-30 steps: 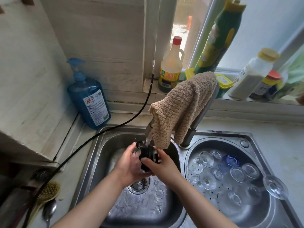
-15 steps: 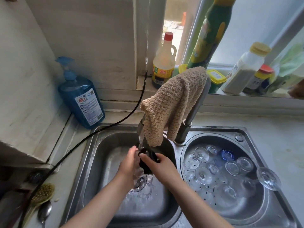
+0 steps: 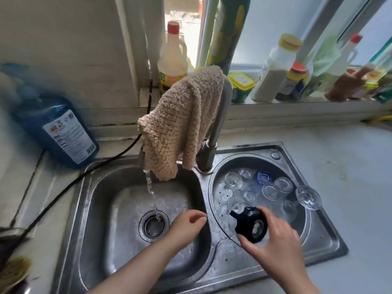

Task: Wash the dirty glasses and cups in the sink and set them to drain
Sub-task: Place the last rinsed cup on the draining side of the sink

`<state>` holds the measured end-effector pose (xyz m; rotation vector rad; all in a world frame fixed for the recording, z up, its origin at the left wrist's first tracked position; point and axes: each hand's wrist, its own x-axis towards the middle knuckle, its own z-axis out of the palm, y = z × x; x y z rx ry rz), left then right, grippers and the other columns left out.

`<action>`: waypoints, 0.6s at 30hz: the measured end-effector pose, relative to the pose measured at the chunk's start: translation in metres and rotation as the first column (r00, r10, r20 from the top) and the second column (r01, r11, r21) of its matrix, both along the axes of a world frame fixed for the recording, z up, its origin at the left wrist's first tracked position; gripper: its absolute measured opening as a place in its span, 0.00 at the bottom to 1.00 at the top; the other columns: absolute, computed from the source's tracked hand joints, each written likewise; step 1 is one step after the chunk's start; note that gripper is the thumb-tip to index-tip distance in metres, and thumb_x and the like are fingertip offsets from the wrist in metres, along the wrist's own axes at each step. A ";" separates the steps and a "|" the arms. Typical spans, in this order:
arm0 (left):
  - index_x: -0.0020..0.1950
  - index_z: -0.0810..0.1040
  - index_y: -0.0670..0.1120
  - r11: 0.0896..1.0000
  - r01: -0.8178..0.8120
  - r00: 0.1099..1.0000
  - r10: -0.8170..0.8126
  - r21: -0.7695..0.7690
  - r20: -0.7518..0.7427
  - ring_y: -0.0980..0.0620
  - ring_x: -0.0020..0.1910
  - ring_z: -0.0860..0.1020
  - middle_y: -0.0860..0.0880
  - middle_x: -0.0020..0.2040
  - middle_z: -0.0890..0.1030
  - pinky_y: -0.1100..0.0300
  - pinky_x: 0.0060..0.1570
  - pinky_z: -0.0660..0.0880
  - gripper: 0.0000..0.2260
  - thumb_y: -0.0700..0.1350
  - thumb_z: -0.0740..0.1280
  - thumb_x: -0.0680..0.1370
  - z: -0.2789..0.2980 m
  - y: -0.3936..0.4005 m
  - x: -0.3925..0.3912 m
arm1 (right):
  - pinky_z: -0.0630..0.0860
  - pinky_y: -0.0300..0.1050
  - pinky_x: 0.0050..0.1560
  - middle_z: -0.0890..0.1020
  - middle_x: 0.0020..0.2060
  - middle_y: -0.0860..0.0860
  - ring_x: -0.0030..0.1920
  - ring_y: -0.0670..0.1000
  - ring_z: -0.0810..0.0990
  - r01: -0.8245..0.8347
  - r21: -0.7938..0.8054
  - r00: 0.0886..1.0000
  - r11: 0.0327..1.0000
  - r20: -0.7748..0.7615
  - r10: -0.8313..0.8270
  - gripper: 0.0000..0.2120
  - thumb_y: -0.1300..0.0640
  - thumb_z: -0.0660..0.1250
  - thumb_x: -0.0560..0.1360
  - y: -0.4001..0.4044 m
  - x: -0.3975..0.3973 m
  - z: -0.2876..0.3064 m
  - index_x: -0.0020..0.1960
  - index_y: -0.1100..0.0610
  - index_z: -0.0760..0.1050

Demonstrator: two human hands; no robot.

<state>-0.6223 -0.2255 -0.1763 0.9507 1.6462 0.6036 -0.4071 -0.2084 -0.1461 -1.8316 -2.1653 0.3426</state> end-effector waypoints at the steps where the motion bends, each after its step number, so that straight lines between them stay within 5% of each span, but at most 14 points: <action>1: 0.63 0.77 0.50 0.994 0.109 0.987 -0.106 0.018 -0.117 0.56 0.57 0.76 0.53 0.60 0.79 0.70 0.51 0.71 0.12 0.48 0.63 0.80 -0.005 0.003 0.006 | 0.72 0.47 0.46 0.80 0.45 0.42 0.47 0.51 0.79 0.040 -0.043 0.999 0.998 0.022 -0.039 0.34 0.32 0.65 0.56 0.001 0.014 0.000 0.60 0.44 0.72; 6: 0.78 0.57 0.44 0.832 0.552 0.741 -0.523 -0.062 -0.420 0.51 0.77 0.55 0.48 0.79 0.54 0.58 0.74 0.56 0.30 0.52 0.63 0.79 -0.028 0.018 0.042 | 0.70 0.43 0.46 0.76 0.54 0.47 0.52 0.54 0.75 0.075 -0.193 0.988 0.978 0.149 -0.046 0.36 0.42 0.73 0.58 0.013 0.051 -0.008 0.65 0.48 0.71; 13: 0.79 0.47 0.40 0.690 0.681 0.517 -0.690 -0.244 -0.506 0.48 0.78 0.51 0.45 0.79 0.43 0.55 0.74 0.55 0.34 0.53 0.60 0.80 -0.033 0.025 0.060 | 0.73 0.44 0.51 0.70 0.59 0.46 0.58 0.51 0.77 0.153 -0.357 0.934 0.921 0.357 -0.018 0.34 0.32 0.65 0.65 0.030 0.033 -0.020 0.65 0.49 0.67; 18: 0.78 0.45 0.39 0.610 0.735 0.399 -0.743 -0.297 -0.538 0.46 0.78 0.50 0.43 0.79 0.41 0.53 0.76 0.52 0.36 0.54 0.61 0.80 -0.035 0.025 0.059 | 0.73 0.45 0.54 0.69 0.62 0.50 0.60 0.53 0.76 0.172 -0.424 0.896 0.889 0.442 0.038 0.33 0.34 0.64 0.68 0.043 0.025 -0.034 0.65 0.53 0.67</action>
